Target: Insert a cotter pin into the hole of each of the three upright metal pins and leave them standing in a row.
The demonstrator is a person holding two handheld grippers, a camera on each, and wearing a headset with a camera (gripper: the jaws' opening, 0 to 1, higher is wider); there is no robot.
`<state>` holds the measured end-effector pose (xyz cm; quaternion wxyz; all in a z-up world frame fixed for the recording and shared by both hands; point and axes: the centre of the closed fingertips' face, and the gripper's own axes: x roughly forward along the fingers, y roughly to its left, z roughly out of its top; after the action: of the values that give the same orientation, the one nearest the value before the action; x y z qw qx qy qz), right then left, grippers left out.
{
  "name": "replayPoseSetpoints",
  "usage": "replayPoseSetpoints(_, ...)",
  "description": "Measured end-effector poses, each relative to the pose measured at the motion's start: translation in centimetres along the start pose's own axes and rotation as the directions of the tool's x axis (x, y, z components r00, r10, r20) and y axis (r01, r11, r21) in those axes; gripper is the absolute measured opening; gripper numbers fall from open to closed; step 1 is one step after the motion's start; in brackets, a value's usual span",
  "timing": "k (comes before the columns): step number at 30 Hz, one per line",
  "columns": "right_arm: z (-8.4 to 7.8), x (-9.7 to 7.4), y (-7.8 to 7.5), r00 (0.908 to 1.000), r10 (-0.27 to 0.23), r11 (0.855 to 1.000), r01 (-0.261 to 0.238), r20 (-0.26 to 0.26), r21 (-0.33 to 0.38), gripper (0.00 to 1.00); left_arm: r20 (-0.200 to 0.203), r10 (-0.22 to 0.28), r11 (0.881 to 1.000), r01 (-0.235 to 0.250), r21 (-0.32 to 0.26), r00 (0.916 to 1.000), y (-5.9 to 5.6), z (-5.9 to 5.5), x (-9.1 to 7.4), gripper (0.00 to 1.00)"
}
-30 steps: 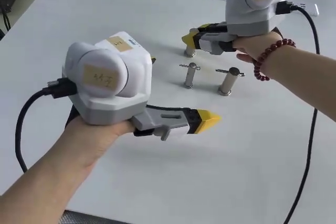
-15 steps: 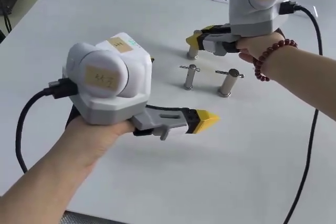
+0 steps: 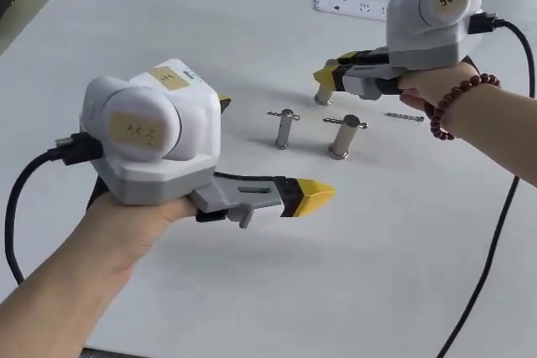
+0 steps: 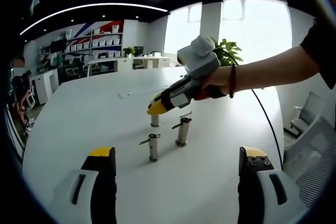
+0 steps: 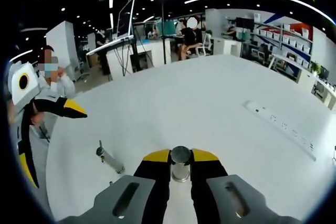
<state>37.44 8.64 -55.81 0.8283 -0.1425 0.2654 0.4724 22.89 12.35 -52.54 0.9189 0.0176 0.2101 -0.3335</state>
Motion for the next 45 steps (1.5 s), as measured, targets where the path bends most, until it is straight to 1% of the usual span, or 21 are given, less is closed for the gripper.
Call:
replayPoseSetpoints(3, -0.8, -1.1, -0.5, 1.0, -0.006, 1.0, 0.005, -0.005, -0.004, 0.08, 0.002, -0.008, 1.0, 0.007, 0.014, 1.0, -0.3, 0.1, 0.1, 0.98)
replayPoseSetpoints(7, -1.9, -2.5, -0.7, 0.9998, -0.013, 1.0, 0.013, -0.017, -0.021, 0.08, -0.002, -0.01, 1.0, 0.01, 0.023, 0.9999, -0.4, 0.0, 0.1, 0.98)
replayPoseSetpoints(11, -2.8, -3.9, -0.7, 0.9995, -0.024, 1.0, 0.024, -0.023, -0.01, 0.08, 0.001, -0.014, 1.0, 0.014, 0.024, 0.9999, -0.5, 0.1, 0.1, 0.97)
replayPoseSetpoints(12, -3.2, -4.3, -1.2, 0.9992, -0.029, 1.0, 0.029, -0.028, -0.001, 0.08, 0.006, -0.016, 0.999, 0.016, 0.028, 0.9999, -0.6, 0.2, 0.1, 0.97)
replayPoseSetpoints(13, -3.4, -4.5, -1.3, 0.9988, -0.035, 0.999, 0.035, -0.035, 0.003, 0.08, 0.007, -0.017, 0.999, 0.016, 0.029, 0.9998, -0.6, 0.2, 0.1, 0.97)
replayPoseSetpoints(16, -4.2, -5.4, -1.0, 0.9977, -0.045, 0.999, 0.045, -0.051, -0.008, 0.08, 0.004, -0.022, 0.999, 0.022, 0.032, 0.9997, -0.8, 0.1, 0.1, 0.97)
replayPoseSetpoints(19, -4.8, -6.1, -1.0, 0.9971, -0.05, 0.999, 0.05, -0.058, -0.005, 0.08, 0.003, -0.026, 0.999, 0.025, 0.038, 0.9997, -1.0, 0.2, 0.1, 0.97)
replayPoseSetpoints(23, -5.4, -7.2, -0.3, 0.9968, -0.054, 0.998, 0.055, -0.059, 0.006, 0.08, 0.006, -0.031, 0.999, 0.03, 0.038, 0.9995, -1.2, 0.3, 0.1, 0.97)
replayPoseSetpoints(24, -5.6, -7.4, -0.8, 0.9968, -0.053, 0.999, 0.053, -0.06, 0.006, 0.08, 0.007, -0.031, 0.999, 0.031, 0.038, 0.9995, -1.2, 0.3, 0.1, 0.97)
replayPoseSetpoints(25, -5.7, -7.5, -0.7, 0.9967, -0.052, 0.999, 0.053, -0.061, 0.006, 0.08, 0.007, -0.03, 0.999, 0.03, 0.04, 0.9995, -1.2, 0.3, 0.1, 0.97)
replayPoseSetpoints(31, -6.0, -8.8, 0.8, 0.9977, -0.046, 0.999, 0.046, -0.051, 0.01, 0.08, 0.003, -0.023, 0.999, 0.023, 0.035, 0.9997, -1.0, 0.2, 0.1, 0.97)
replayPoseSetpoints(35, -6.4, -9.3, 2.0, 0.9983, -0.034, 0.999, 0.035, -0.047, 0.01, 0.08, 0.022, -0.023, 0.999, 0.022, 0.032, 0.9995, -1.0, 0.6, 0.0, 0.97)
replayPoseSetpoints(36, -6.4, -9.4, 2.1, 0.9983, -0.034, 0.999, 0.034, -0.047, 0.011, 0.08, 0.022, -0.023, 0.999, 0.022, 0.031, 0.9995, -1.0, 0.6, 0.0, 0.97)
replayPoseSetpoints(39, -6.7, -9.7, 3.2, 0.9986, -0.017, 1.0, 0.017, -0.051, 0.005, 0.08, 0.013, -0.018, 0.999, 0.018, 0.038, 0.9998, -0.9, 0.5, 0.0, 0.97)
replayPoseSetpoints(45, -7.1, -10.0, 4.7, 0.9986, -0.005, 1.0, 0.004, -0.053, -0.015, 0.08, 0.013, -0.017, 0.999, 0.017, 0.036, 0.9998, -0.9, 0.5, -0.1, 0.97)
